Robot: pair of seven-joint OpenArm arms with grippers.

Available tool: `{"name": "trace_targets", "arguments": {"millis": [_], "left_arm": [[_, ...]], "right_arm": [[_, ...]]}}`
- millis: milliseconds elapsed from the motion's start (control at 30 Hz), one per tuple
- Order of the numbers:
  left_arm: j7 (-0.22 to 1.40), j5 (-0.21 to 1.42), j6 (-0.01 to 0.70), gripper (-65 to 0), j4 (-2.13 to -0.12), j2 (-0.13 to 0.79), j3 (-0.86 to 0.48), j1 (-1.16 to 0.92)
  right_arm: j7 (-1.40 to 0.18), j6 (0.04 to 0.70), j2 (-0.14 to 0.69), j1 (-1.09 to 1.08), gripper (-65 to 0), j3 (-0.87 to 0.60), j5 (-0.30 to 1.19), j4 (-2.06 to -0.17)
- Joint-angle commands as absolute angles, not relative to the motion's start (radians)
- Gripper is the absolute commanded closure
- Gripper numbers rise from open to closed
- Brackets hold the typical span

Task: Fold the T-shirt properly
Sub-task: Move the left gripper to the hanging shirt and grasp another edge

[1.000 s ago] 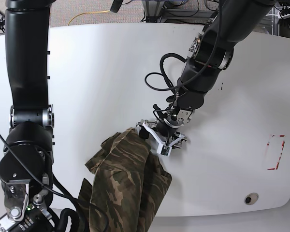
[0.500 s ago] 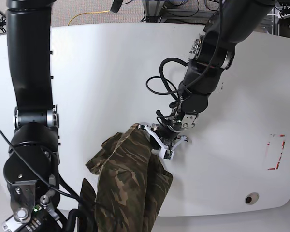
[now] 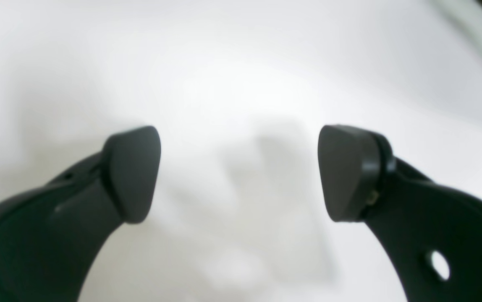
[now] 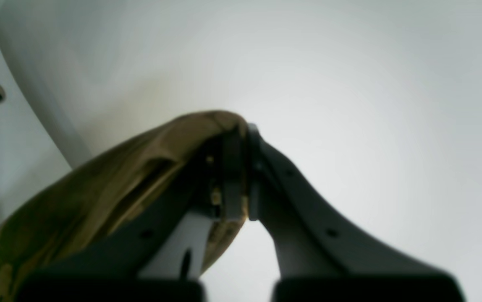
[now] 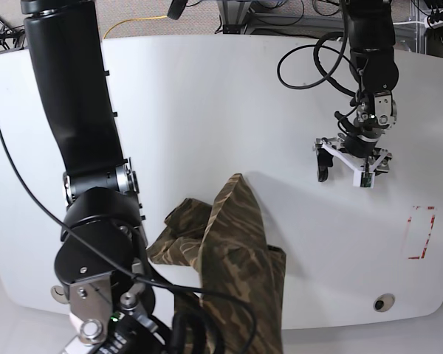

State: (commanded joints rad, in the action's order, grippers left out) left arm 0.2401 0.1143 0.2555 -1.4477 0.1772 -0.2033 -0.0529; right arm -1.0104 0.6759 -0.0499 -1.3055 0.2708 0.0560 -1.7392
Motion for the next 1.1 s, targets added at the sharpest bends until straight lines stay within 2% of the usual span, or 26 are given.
{"name": "trace_targets", "arguments": {"millis": [233,533,767,967,1100], "left_arm": [[0.239,0.114,0.255,-55.6,-1.653,0.171,-0.28,-0.194],[0.237,0.114,0.259,-56.0,-1.67,0.137,-0.268,-0.202],[0.239,0.107,0.328,-56.0,-1.653,0.143,-0.074,-0.179],[0.236,0.105,0.328,-56.0,-1.514,0.14,0.048,-0.093],[0.234,0.105,0.328,-56.0,-1.395,0.133,0.07,-0.028]], "right_arm": [[-1.012,0.674,-0.114,-1.306,0.0,0.268,0.056,-1.741],[-1.047,0.674,-0.124,-1.306,0.0,0.268,0.054,-1.828],[-1.055,0.674,-0.077,-1.306,0.0,0.268,0.053,-1.837],[-1.055,0.674,-0.042,-1.306,0.0,0.266,0.053,-1.839],[-1.055,0.674,-0.019,-1.306,0.0,0.266,0.053,-1.844]]}}
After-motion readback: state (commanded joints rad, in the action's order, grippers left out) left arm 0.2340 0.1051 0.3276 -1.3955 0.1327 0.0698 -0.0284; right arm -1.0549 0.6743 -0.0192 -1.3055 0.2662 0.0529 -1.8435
